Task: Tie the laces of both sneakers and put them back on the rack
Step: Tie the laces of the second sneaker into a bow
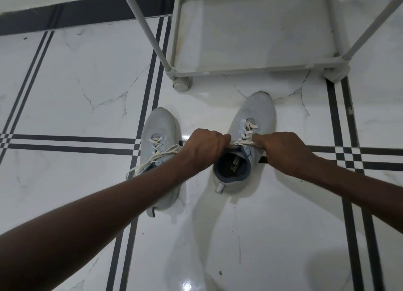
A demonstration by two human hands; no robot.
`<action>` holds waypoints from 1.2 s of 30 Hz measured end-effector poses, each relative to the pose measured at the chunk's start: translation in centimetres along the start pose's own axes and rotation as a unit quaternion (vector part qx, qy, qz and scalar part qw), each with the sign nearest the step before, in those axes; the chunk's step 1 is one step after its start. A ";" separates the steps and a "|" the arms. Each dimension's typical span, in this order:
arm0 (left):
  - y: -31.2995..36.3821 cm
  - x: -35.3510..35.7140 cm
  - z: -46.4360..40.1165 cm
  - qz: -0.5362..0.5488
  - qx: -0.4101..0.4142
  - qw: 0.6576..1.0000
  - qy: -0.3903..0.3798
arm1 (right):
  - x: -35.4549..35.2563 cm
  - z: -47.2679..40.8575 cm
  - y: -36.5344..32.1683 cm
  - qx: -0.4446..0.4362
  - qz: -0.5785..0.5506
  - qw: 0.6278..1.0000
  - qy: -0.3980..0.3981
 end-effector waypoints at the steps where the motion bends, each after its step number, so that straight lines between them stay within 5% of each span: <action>1: 0.0 0.3 0.2 0.002 0.005 1.000 -0.009 | 0.4 0.1 0.0 -0.026 0.024 0.999 0.003; 7: 0.3 1.4 0.9 0.065 0.000 0.998 -0.016 | 0.6 0.1 -0.1 -0.118 0.036 0.991 0.042; 14: 0.1 1.5 2.2 0.109 -0.054 0.993 -0.007 | 0.1 -0.8 -1.0 -0.108 0.024 0.993 0.044; 18: -2.0 0.3 4.2 0.185 -0.076 0.978 0.059 | -1.9 -0.2 -0.8 -0.017 0.036 0.992 0.120; 21: -6.5 0.2 7.8 0.194 -0.153 0.969 0.032 | -3.4 2.8 -1.1 0.057 -0.106 0.977 0.175; 23: -8.9 0.6 11.1 0.236 -0.214 0.948 0.009 | -1.8 4.6 -0.6 0.168 -0.260 0.944 0.117; 26: -9.8 3.4 16.0 0.346 -0.290 0.890 -0.069 | 3.6 5.9 -0.5 0.345 -0.413 0.838 -0.091; 30: -8.8 7.6 19.5 0.428 -0.359 0.827 -0.059 | 4.6 4.7 -2.0 0.323 -0.427 0.836 -0.122; 36: -7.2 9.2 20.8 0.385 -0.439 0.810 0.044 | 3.8 2.1 -3.3 0.274 -0.325 0.898 -0.111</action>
Point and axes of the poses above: each hand's wrist, its own z-axis away from the middle knuckle, its own x-axis out of the palm, y = z × x, the point moved 7 cm from there along -z, towards the middle knuckle, and after that the axes turned 11 degrees about x, right-handed, at the moved point
